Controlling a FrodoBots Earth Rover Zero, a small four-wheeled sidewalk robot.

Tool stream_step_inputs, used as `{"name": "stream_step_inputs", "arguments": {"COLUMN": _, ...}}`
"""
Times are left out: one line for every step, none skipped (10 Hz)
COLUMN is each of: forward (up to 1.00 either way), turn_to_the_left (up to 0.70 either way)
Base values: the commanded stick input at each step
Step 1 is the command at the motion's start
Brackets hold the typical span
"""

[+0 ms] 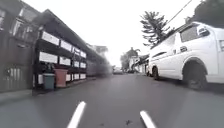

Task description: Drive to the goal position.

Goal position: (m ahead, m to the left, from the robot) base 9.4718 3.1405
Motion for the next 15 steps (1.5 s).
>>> {"name": "stream_step_inputs", "arguments": {"forward": 0.70, "turn_to_the_left": 0.00}}
{"name": "stream_step_inputs", "arguments": {"forward": 0.70, "turn_to_the_left": 0.00}}
{"name": "stream_step_inputs", "arguments": {"forward": 0.70, "turn_to_the_left": 0.00}}
{"name": "stream_step_inputs", "arguments": {"forward": 0.70, "turn_to_the_left": 0.00}}
{"name": "stream_step_inputs", "arguments": {"forward": 0.70, "turn_to_the_left": 0.00}}
{"name": "stream_step_inputs", "arguments": {"forward": 0.70, "turn_to_the_left": 0.00}}
{"name": "stream_step_inputs", "arguments": {"forward": 0.70, "turn_to_the_left": 0.00}}
{"name": "stream_step_inputs", "arguments": {"forward": 0.70, "turn_to_the_left": 0.00}}
{"name": "stream_step_inputs", "arguments": {"forward": 0.70, "turn_to_the_left": 0.00}}
{"name": "stream_step_inputs", "arguments": {"forward": 0.70, "turn_to_the_left": 0.00}}
{"name": "stream_step_inputs", "arguments": {"forward": 0.70, "turn_to_the_left": 0.00}}
{"name": "stream_step_inputs", "arguments": {"forward": 0.70, "turn_to_the_left": 0.00}}
{"name": "stream_step_inputs", "arguments": {"forward": 0.70, "turn_to_the_left": 0.00}}
{"name": "stream_step_inputs", "arguments": {"forward": 0.70, "turn_to_the_left": 0.00}}
{"name": "stream_step_inputs", "arguments": {"forward": 0.70, "turn_to_the_left": 0.00}}
